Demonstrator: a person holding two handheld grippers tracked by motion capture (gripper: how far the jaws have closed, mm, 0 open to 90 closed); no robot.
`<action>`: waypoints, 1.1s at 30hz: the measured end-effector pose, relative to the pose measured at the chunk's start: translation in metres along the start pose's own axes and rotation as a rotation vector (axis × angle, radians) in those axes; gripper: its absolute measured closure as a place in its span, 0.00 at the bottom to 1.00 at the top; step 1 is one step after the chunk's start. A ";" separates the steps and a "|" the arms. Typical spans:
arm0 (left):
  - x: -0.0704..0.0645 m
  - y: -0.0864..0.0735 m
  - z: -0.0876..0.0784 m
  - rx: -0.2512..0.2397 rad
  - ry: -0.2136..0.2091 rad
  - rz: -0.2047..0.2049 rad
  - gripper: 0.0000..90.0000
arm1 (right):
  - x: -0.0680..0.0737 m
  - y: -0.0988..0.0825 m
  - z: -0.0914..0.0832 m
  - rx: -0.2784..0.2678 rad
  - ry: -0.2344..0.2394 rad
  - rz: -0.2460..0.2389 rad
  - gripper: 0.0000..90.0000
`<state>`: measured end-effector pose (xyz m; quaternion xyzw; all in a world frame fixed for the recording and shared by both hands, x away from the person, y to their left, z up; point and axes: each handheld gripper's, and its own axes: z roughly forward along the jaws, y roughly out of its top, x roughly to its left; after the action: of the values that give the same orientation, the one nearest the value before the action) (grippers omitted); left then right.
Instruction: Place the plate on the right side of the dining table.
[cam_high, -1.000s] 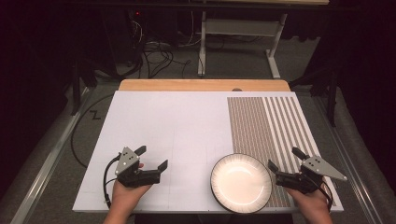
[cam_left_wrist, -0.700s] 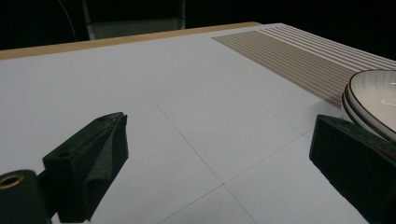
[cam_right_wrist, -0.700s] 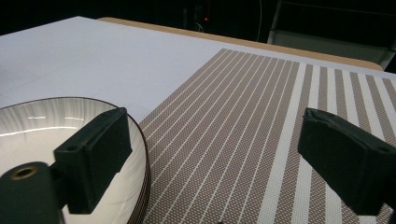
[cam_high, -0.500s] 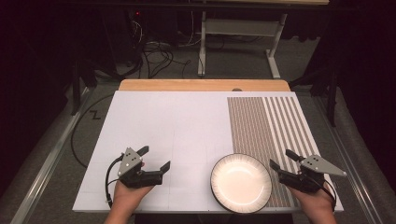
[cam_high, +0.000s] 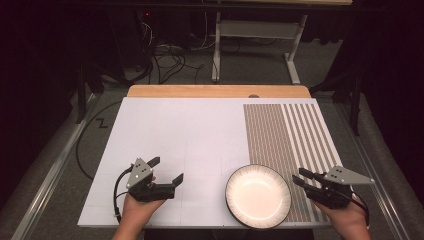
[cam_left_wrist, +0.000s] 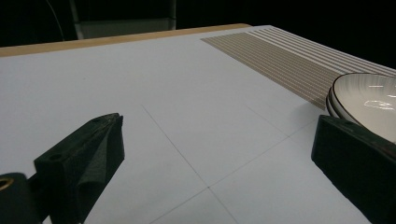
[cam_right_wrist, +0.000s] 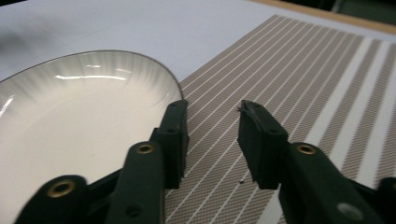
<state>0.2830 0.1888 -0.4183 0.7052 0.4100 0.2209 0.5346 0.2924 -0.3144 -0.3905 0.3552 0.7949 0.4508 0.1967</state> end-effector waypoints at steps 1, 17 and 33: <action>0.000 0.000 0.000 0.000 0.000 0.000 0.04 | 0.000 0.000 0.000 0.000 0.000 0.000 0.74; 0.002 0.001 -0.001 -0.008 0.004 -0.015 0.03 | 0.010 0.003 -0.005 0.167 0.138 -0.086 1.00; 0.003 0.002 -0.003 -0.013 0.004 -0.017 0.03 | 0.018 0.007 -0.004 0.261 0.192 -0.139 1.00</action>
<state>0.2831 0.1926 -0.4159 0.6977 0.4156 0.2206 0.5402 0.2805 -0.3014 -0.3826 0.2770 0.8845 0.3610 0.1031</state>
